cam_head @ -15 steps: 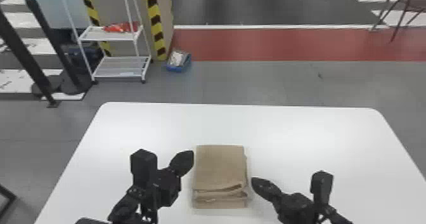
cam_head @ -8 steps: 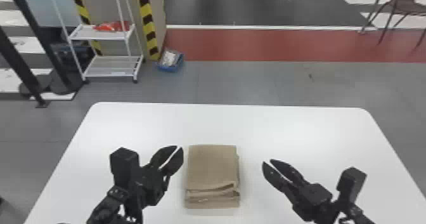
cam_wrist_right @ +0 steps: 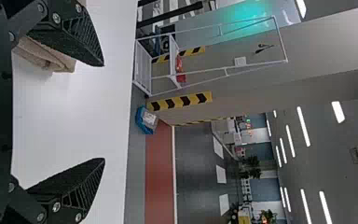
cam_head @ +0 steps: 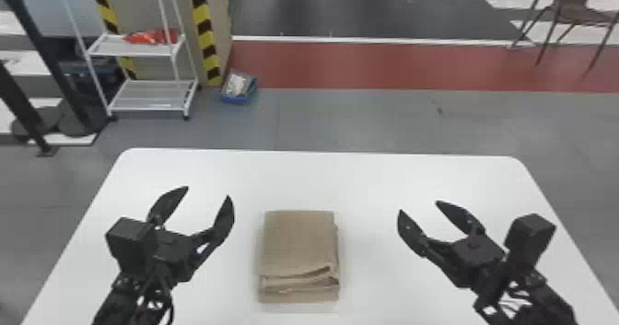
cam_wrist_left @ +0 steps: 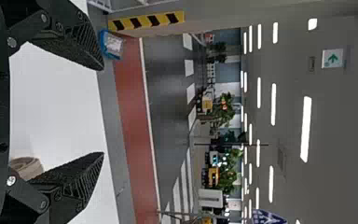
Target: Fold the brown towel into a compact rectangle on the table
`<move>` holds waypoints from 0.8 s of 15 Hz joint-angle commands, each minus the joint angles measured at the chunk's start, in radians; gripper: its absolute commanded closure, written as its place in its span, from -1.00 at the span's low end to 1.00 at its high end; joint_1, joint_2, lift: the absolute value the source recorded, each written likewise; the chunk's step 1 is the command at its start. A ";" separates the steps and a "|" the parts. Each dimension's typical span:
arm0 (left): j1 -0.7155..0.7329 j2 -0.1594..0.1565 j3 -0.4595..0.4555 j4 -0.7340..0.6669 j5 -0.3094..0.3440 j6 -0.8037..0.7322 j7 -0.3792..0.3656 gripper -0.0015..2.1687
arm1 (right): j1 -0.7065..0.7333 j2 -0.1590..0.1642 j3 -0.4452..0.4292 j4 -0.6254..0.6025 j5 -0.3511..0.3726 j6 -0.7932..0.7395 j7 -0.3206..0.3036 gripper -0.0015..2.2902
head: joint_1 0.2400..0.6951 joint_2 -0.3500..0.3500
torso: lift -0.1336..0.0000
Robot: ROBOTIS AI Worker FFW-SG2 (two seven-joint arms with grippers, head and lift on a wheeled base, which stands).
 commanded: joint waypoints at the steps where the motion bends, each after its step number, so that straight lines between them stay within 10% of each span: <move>1: -0.024 0.000 0.024 0.044 0.008 -0.046 0.011 -0.95 | -0.028 0.001 -0.023 -0.021 0.014 0.014 -0.003 -0.95 | 1.00 -0.04 | 1.00; 12: -0.105 0.006 0.073 0.182 0.011 -0.175 -0.007 -0.95 | -0.012 0.001 -0.069 -0.049 -0.039 -0.029 -0.072 -0.94 | 1.00 -0.05 | 1.00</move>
